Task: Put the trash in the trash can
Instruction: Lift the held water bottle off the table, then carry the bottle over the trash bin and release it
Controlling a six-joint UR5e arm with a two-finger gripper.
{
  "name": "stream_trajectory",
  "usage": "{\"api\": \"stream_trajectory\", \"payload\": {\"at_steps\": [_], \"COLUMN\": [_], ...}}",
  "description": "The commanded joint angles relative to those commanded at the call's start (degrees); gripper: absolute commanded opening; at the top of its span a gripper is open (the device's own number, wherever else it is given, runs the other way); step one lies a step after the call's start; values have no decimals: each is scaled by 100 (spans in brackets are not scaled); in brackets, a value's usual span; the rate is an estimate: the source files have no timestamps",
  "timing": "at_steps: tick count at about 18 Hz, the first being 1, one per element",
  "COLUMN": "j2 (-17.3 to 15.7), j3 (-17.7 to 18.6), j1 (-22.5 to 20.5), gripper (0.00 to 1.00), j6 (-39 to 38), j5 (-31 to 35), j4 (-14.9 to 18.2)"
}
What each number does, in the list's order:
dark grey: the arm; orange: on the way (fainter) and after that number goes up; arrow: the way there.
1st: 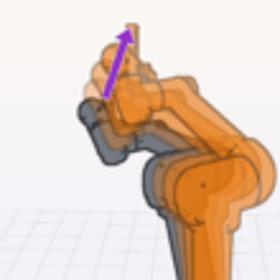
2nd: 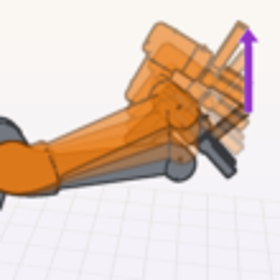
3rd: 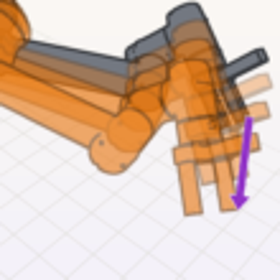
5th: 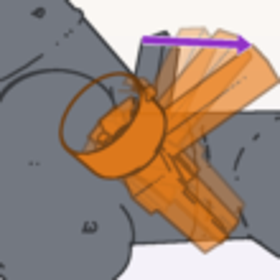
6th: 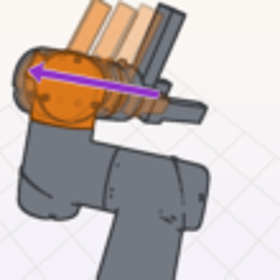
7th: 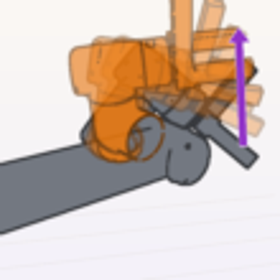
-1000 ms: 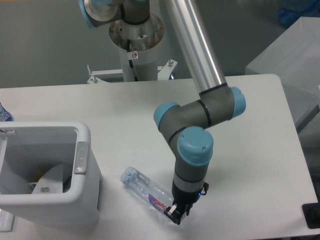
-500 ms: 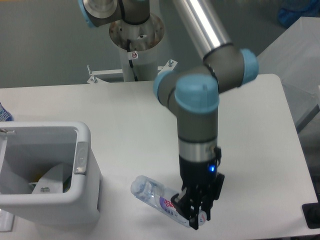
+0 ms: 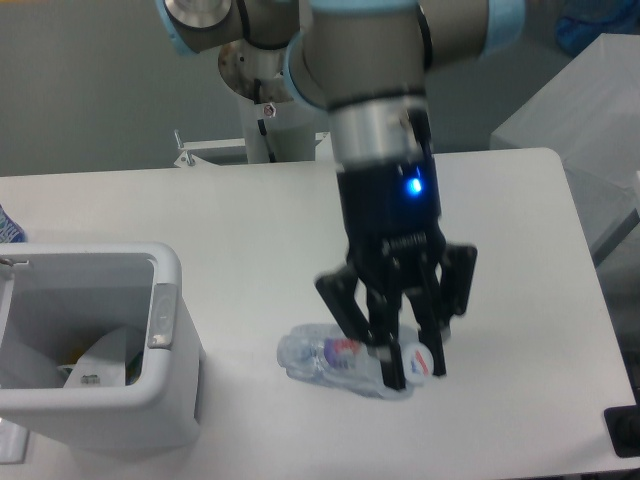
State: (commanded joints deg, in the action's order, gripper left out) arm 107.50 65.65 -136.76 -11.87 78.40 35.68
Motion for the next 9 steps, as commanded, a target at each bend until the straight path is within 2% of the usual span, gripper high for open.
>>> {"api": "stream_trajectory", "payload": {"at_steps": [4,9], "j2": [-185,-238], "j3": [26,52], "j1": [369,1054], "gripper": [25,25], "j6": [-9,-18], "j5": [-9,0], "j4": [-9,0]}}
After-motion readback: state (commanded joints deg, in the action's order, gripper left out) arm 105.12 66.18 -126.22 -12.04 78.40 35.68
